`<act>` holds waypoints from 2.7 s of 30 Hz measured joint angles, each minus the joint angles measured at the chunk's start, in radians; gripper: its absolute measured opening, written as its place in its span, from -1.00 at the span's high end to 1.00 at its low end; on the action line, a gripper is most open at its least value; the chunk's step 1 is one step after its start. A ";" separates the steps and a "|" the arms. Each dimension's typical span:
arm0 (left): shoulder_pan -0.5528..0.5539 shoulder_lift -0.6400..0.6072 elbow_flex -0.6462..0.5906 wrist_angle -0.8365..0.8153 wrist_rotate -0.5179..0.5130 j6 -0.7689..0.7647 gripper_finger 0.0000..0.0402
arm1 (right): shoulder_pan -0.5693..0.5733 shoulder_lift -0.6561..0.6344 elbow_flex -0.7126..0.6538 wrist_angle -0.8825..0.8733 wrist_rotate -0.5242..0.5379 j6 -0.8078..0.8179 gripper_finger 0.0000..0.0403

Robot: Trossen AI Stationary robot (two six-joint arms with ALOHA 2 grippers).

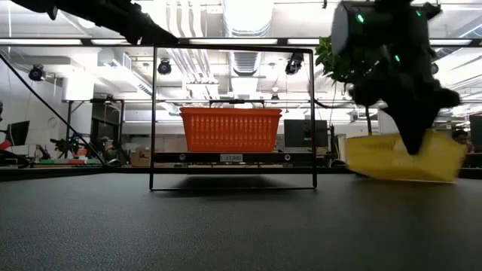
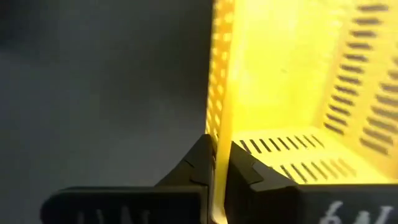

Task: Stack baskets on shelf by color
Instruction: Stack the yellow bin on top of the stacked yellow bins on the shelf

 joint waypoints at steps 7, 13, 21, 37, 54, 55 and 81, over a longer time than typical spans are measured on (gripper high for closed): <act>0.000 0.000 0.000 0.007 0.000 0.002 0.43 | 0.004 0.000 0.253 -0.191 0.080 -0.197 0.96; 0.000 -0.001 0.005 0.064 0.000 0.049 0.43 | 0.003 0.000 0.470 -0.236 0.230 -0.527 0.96; 0.000 -0.005 0.007 0.133 -0.004 0.118 0.43 | -0.045 0.046 0.624 -0.206 0.329 -1.112 0.96; 0.000 -0.019 0.002 0.142 -0.044 0.132 0.43 | -0.307 0.373 0.942 -0.057 0.167 -1.718 0.96; 0.000 -0.046 0.002 0.144 -0.045 0.165 0.43 | -0.504 0.844 1.478 -0.246 0.169 -1.850 0.96; 0.000 -0.046 0.002 0.144 -0.045 0.165 0.43 | -0.507 0.845 1.472 -0.244 0.172 -1.857 0.96; 0.000 -0.045 0.002 0.144 -0.046 0.165 0.43 | -0.550 0.866 1.462 -0.260 0.176 -1.752 0.62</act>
